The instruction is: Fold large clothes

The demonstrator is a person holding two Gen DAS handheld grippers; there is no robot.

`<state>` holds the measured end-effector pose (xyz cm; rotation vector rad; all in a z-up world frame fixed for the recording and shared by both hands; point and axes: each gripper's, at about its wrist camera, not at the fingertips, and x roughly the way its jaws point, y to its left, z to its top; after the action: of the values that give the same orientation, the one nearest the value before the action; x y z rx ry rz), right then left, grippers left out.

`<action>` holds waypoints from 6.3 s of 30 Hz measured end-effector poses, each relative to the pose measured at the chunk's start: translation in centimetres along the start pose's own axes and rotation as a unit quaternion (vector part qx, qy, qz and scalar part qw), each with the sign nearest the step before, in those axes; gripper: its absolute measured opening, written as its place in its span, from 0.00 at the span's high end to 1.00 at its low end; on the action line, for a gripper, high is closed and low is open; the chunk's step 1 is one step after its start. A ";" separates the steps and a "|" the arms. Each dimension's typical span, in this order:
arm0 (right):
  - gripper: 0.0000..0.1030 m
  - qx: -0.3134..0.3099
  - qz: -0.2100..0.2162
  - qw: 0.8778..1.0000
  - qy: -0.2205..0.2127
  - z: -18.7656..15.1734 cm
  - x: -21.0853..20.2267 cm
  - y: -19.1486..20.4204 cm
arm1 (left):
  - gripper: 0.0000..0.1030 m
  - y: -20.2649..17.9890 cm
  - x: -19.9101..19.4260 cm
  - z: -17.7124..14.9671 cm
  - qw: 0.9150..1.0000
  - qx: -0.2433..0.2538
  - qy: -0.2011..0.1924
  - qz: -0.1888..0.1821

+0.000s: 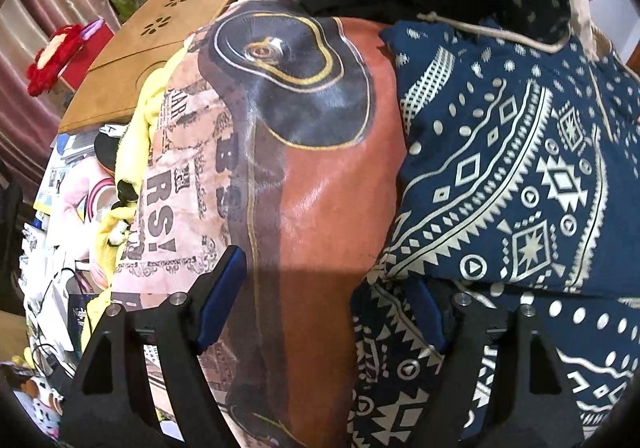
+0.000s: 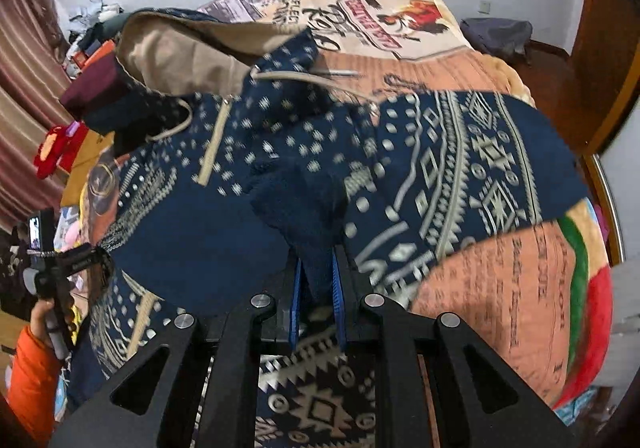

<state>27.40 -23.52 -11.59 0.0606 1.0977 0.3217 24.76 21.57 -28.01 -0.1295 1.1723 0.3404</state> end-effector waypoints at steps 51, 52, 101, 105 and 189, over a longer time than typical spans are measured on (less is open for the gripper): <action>0.38 0.333 -0.007 0.941 -0.053 2.6 2.7 -24.9 | 0.22 -16.0 -9.5 6.2 0.981 0.106 -0.098 -0.129; 0.38 0.335 -0.009 0.941 -0.056 2.7 2.9 -25.1 | 0.22 -16.0 -9.3 6.2 0.982 0.105 -0.095 -0.129; 0.91 -0.025 0.077 0.996 0.025 1.8 0.2 2.1 | 0.22 -11.6 -12.3 1.1 0.980 0.105 -0.109 -0.128; 0.87 -0.022 0.087 0.996 0.026 1.8 -1.2 1.9 | 0.22 -12.5 -12.3 1.0 0.979 0.113 -0.107 -0.131; 0.58 -0.183 0.108 0.971 0.114 0.6 3.2 17.7 | 0.15 -4.4 -12.1 -2.0 0.975 0.024 -0.071 -0.208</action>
<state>25.26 -5.65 -10.45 -0.1911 1.2458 0.7368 20.31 14.49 -17.96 -0.2991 0.9819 -0.0484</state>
